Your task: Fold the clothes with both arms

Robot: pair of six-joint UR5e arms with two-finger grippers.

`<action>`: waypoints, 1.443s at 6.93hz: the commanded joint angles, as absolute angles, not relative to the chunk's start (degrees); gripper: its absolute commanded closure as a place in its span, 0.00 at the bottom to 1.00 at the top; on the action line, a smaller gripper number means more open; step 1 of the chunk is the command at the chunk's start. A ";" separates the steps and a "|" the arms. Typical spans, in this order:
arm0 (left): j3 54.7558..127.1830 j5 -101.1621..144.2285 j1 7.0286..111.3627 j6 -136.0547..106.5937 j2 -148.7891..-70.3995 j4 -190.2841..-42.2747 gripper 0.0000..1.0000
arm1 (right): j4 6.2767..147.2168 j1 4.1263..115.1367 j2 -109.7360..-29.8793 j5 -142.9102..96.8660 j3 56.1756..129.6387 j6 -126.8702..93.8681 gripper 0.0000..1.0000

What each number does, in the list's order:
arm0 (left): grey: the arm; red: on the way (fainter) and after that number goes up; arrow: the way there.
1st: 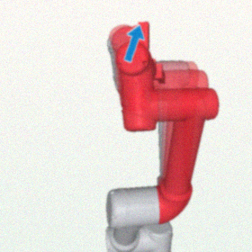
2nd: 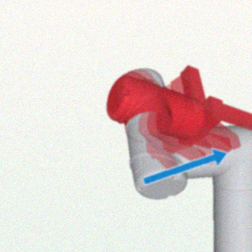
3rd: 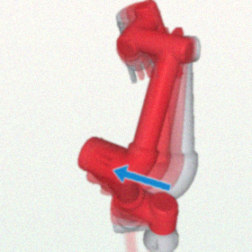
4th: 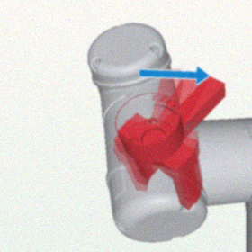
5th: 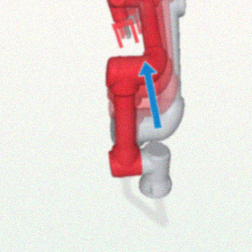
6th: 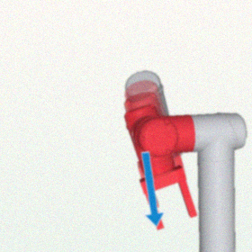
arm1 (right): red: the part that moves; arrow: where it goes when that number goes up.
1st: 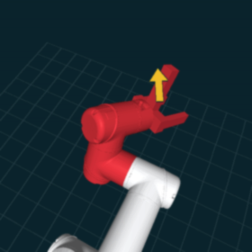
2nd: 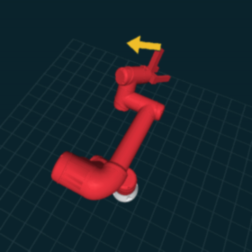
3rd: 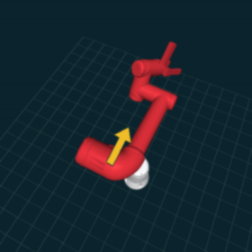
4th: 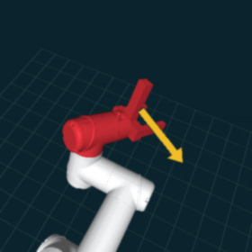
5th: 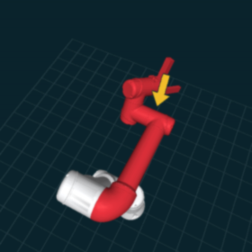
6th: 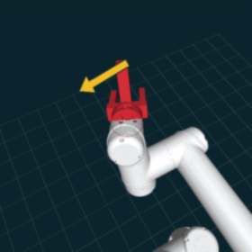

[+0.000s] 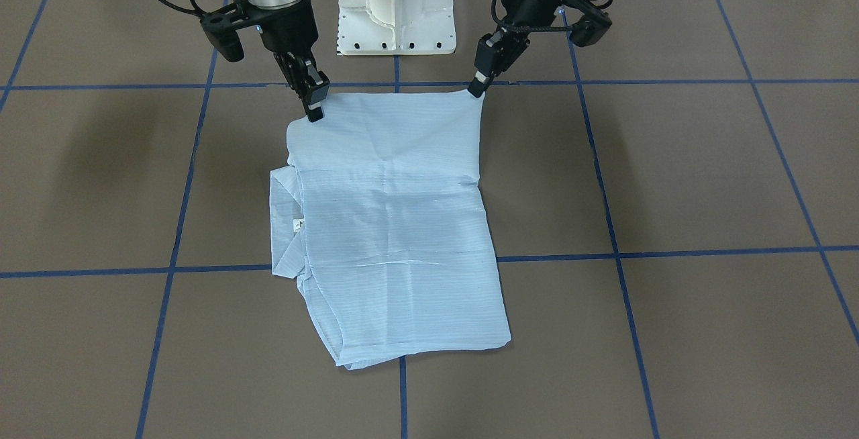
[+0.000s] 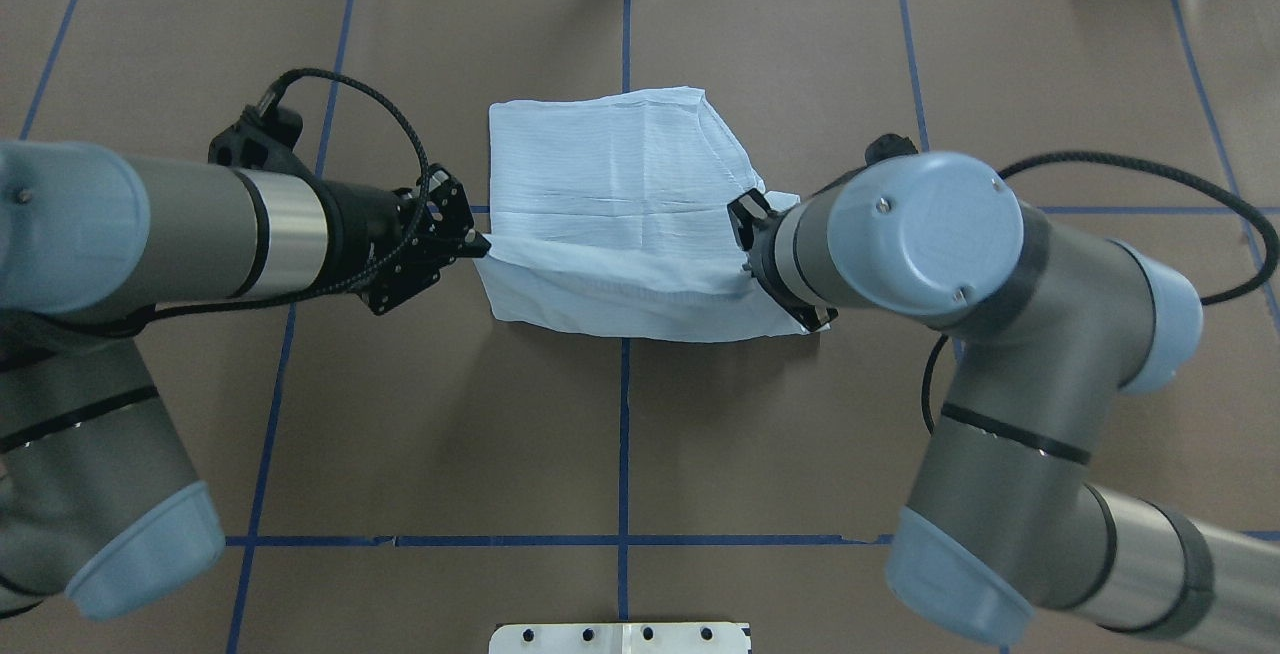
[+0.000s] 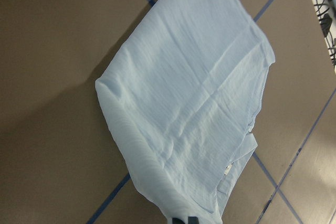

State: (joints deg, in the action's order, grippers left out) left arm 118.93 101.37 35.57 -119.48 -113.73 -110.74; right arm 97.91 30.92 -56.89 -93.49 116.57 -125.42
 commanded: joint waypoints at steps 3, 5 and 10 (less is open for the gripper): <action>93.59 102.13 43.94 -112.07 -123.64 -120.35 1.00 | 86.56 40.34 -40.64 -98.70 84.30 -117.25 1.00; 77.85 101.78 45.26 -108.58 -131.10 -127.33 1.00 | 80.52 42.09 -35.36 -101.24 70.90 -112.53 1.00; 63.12 98.97 45.96 -100.73 -135.87 -134.74 0.86 | 69.72 43.59 -28.32 -103.27 52.07 -104.87 0.52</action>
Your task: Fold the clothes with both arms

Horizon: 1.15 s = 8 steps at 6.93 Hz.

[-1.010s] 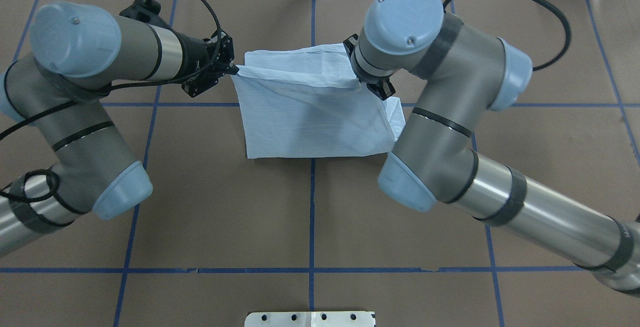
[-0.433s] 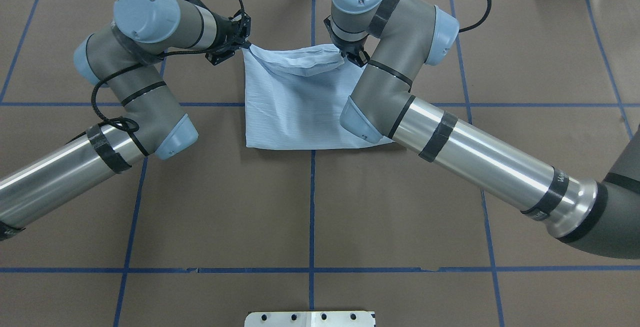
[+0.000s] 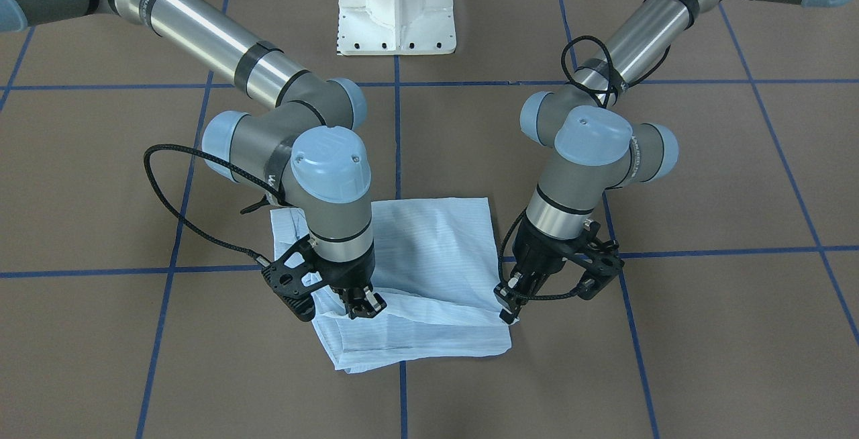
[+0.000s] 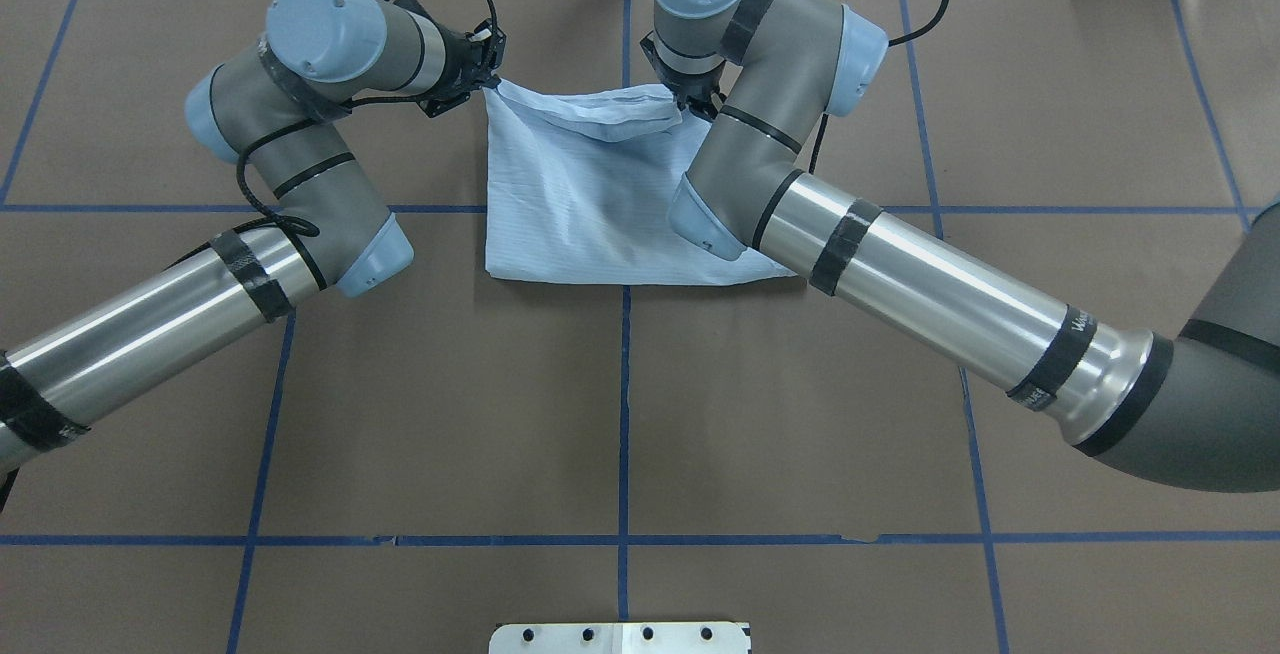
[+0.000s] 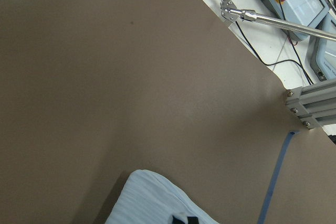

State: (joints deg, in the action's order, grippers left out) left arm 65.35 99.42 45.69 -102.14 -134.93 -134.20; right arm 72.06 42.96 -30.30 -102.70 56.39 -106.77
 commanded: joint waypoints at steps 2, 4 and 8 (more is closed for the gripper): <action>60.22 96.95 46.49 -96.61 -136.76 -135.79 0.43 | 69.08 45.07 -25.31 -103.53 45.71 -98.81 0.00; 59.50 97.38 49.38 -94.32 -136.67 -136.58 0.42 | 69.08 48.24 -25.66 -105.99 44.39 -92.75 0.00; 73.76 108.68 55.96 -66.64 -123.63 -135.62 0.43 | 75.28 58.42 -40.73 -114.52 58.49 -64.61 0.00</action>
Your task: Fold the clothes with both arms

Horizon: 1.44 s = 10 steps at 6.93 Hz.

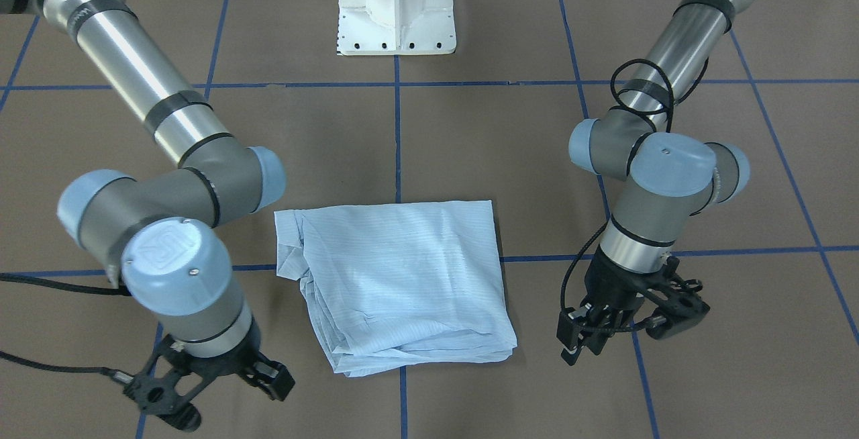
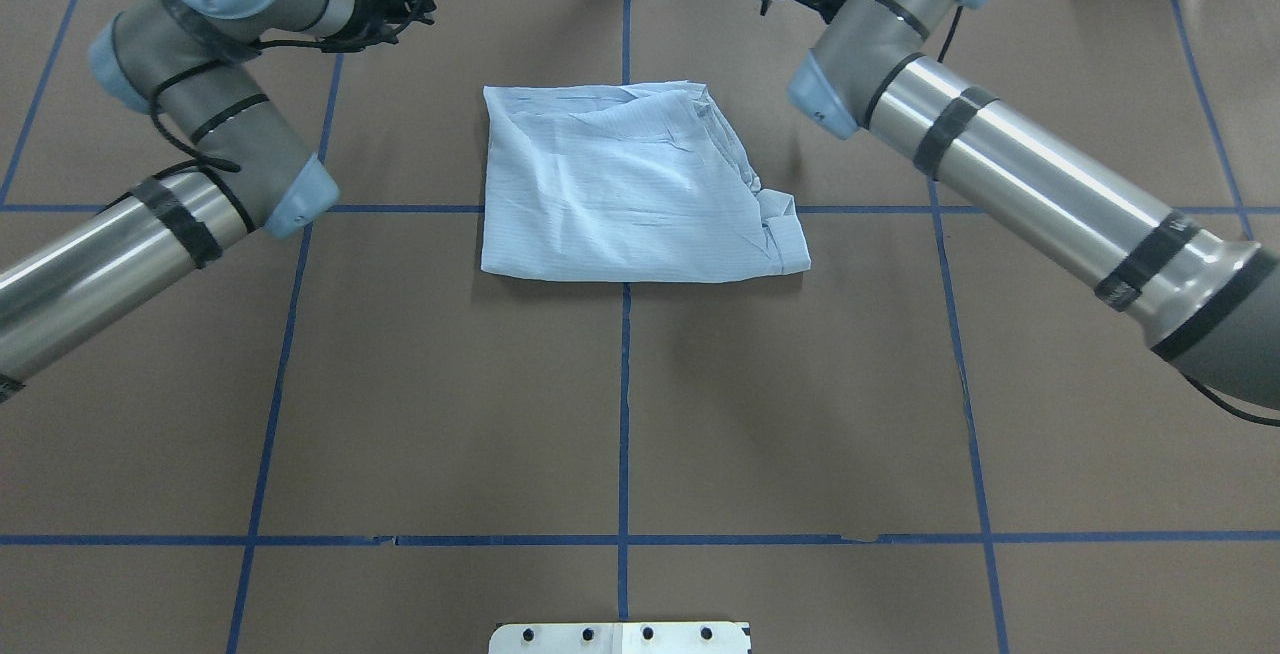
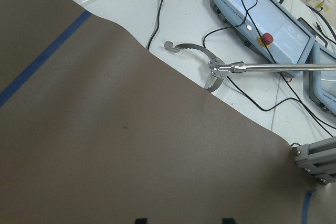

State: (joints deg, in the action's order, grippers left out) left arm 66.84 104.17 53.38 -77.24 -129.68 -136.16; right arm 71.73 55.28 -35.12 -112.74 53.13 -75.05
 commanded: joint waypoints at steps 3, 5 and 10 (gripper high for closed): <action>84.25 118.01 66.93 -32.21 -111.40 -128.71 0.43 | 78.05 67.81 -55.23 -117.31 69.32 -39.37 0.00; 86.74 123.70 77.46 -11.60 -107.07 -119.49 0.15 | 81.01 75.19 -65.00 -124.93 77.04 -26.77 0.00; 87.27 132.63 86.57 1.50 -94.58 -119.44 0.00 | 88.86 82.09 -82.85 -126.39 92.70 -9.05 0.00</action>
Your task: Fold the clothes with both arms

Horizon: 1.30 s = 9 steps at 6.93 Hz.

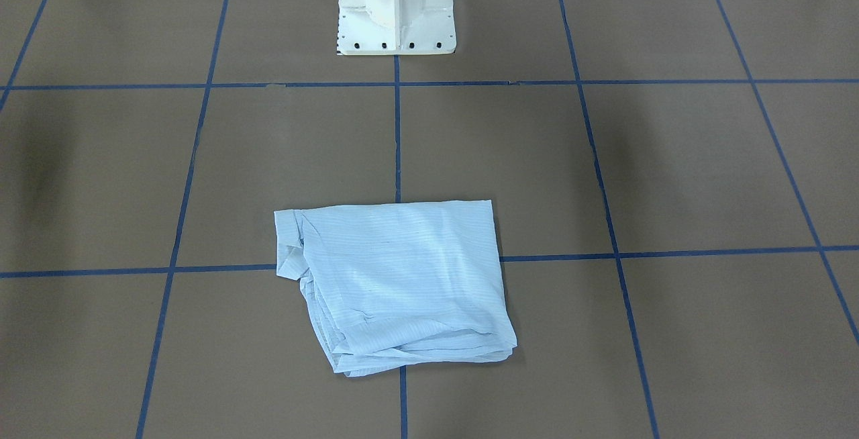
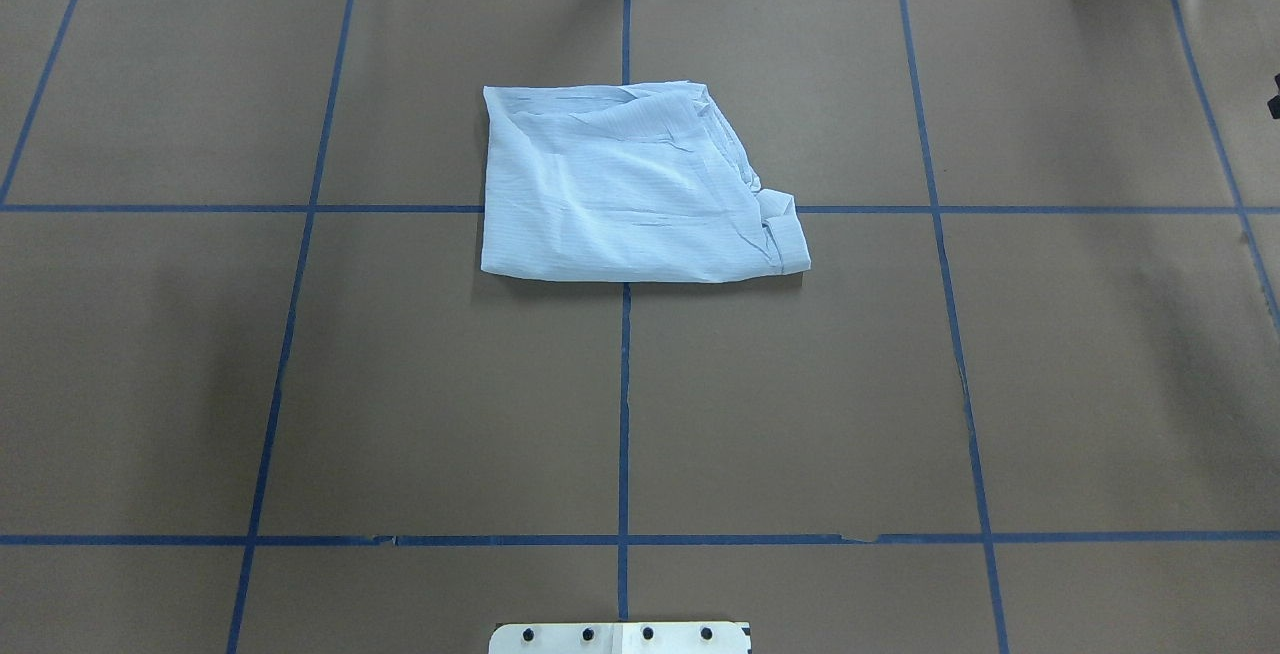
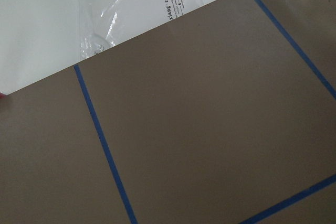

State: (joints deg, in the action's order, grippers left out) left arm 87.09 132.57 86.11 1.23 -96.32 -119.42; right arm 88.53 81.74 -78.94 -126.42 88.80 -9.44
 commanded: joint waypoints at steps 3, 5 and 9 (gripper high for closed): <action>87.36 132.36 86.48 1.93 -94.75 -119.71 0.00 | 88.33 82.09 -84.64 -128.67 92.81 -9.32 0.00; 88.41 132.54 86.57 2.20 -94.31 -120.67 0.00 | 88.15 82.09 -86.39 -129.11 92.81 -9.40 0.00; 90.26 132.28 86.57 1.76 -94.04 -120.67 0.00 | 88.15 82.09 -87.19 -129.81 92.81 -9.32 0.00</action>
